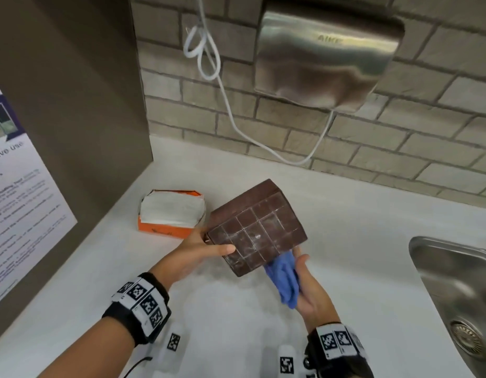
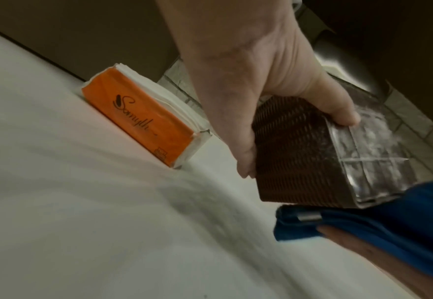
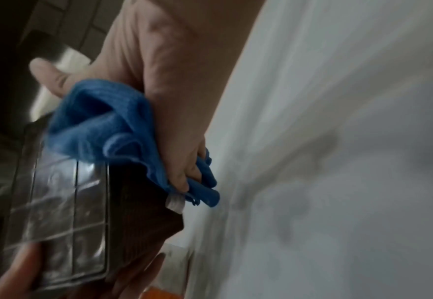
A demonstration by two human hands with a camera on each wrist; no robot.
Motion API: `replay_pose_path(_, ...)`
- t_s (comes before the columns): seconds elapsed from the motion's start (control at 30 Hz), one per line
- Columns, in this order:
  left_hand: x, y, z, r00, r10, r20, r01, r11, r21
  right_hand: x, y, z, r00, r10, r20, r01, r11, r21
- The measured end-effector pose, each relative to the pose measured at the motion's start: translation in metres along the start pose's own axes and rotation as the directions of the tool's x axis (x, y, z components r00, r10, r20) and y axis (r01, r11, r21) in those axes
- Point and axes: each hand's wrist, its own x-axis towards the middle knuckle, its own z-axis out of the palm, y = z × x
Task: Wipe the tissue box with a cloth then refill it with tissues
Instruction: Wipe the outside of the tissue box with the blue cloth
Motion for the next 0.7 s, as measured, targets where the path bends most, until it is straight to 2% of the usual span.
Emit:
replay_pose_path(0.03, 0.000, 0.000, 0.002, 0.999, -0.013, 0.033, 0.013, 1.000, 0.006, 0.010, 0.004, -0.004, 0.997, 0.023, 0.077, -0.022, 1.000, -0.021)
replay_pose_path(0.1, 0.002, 0.001, 0.001, 0.996, -0.031, 0.086, 0.027, 0.999, 0.047, 0.020, 0.002, 0.000, 0.997, 0.069, 0.027, -0.069, 0.998, 0.007)
replay_pose_path(0.13, 0.004, 0.001, -0.004, 0.993, -0.040, 0.115, 0.031, 0.997, 0.075, 0.020, -0.005, 0.004, 0.997, 0.073, -0.003, -0.073, 0.996, -0.057)
replay_pose_path(0.2, 0.006, 0.004, -0.015, 0.984, -0.072, 0.162, 0.052, 0.991, 0.126, 0.020, -0.020, 0.005, 0.997, 0.068, 0.044, -0.057, 0.975, -0.216)
replay_pose_path(0.33, 0.012, 0.023, -0.021, 0.989, -0.090, 0.118, 0.059, 0.967, 0.249, 0.023, -0.044, 0.004, 0.984, 0.017, 0.176, 0.062, 0.900, -0.432)
replay_pose_path(0.4, 0.017, 0.028, -0.013, 0.985, -0.083, 0.153, 0.035, 0.955, 0.293, 0.028, -0.046, 0.007, 0.977, 0.009, 0.213, 0.100, 0.864, -0.494)
replay_pose_path(0.57, 0.025, 0.019, -0.002, 0.998, -0.034, 0.059, 0.022, 0.980, 0.197, 0.022, -0.063, 0.009, 0.980, -0.064, 0.190, 0.163, 0.804, -0.571)
replay_pose_path(0.63, 0.028, 0.014, 0.000, 0.999, 0.008, 0.045, -0.016, 0.982, 0.189, 0.017, -0.077, 0.008, 0.982, -0.152, 0.112, 0.188, 0.807, -0.559)
replay_pose_path(0.7, 0.031, 0.010, 0.000, 0.998, 0.039, 0.043, -0.046, 0.978, 0.203, 0.012, -0.092, 0.012, 0.956, -0.291, 0.043, 0.270, 0.810, -0.521)
